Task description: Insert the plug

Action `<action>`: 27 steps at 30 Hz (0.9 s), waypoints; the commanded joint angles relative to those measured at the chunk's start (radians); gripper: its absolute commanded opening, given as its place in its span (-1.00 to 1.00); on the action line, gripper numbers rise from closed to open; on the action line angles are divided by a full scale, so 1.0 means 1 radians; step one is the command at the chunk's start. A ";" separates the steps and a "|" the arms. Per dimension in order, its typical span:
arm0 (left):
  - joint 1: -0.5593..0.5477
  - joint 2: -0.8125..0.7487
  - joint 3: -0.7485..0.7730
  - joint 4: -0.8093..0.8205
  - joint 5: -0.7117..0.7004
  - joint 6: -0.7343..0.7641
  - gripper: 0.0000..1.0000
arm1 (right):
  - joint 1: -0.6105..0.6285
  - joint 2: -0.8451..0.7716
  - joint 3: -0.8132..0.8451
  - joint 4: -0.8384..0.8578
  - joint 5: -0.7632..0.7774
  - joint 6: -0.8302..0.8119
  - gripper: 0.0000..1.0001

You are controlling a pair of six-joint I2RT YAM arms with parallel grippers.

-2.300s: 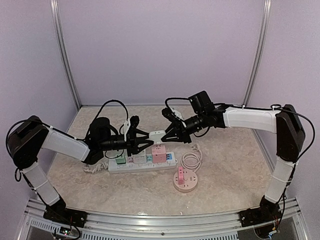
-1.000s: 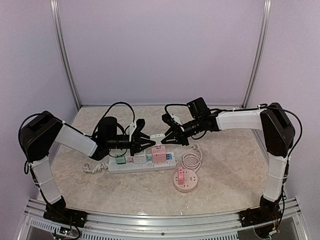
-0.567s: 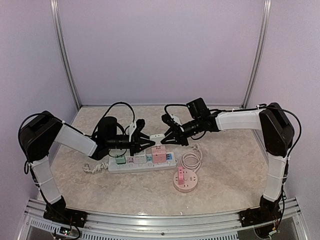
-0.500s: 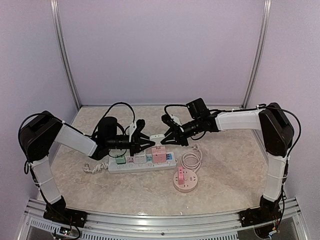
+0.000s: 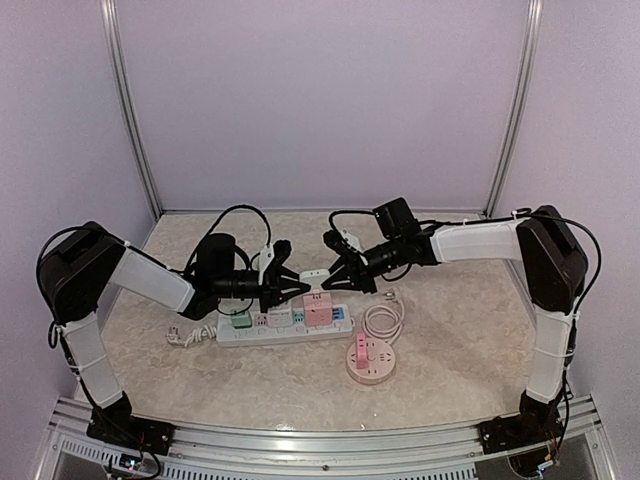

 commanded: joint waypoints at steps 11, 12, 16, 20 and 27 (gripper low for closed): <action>-0.045 0.068 -0.031 -0.204 -0.027 0.268 -1.00 | 0.028 -0.015 -0.119 -0.040 0.101 0.075 -1.00; -0.047 0.067 -0.037 -0.205 -0.029 0.299 -1.00 | 0.031 -0.016 -0.121 -0.036 0.105 0.077 -1.00; -0.051 0.060 -0.051 -0.196 -0.021 0.379 -1.00 | 0.049 -0.044 -0.140 -0.028 0.133 0.082 -1.00; -0.055 0.045 -0.062 -0.185 -0.006 0.400 -1.00 | 0.067 -0.085 -0.168 -0.009 0.160 0.090 -1.00; -0.072 0.026 -0.077 -0.262 0.012 0.415 -1.00 | 0.086 -0.081 -0.206 0.027 0.202 0.112 -1.00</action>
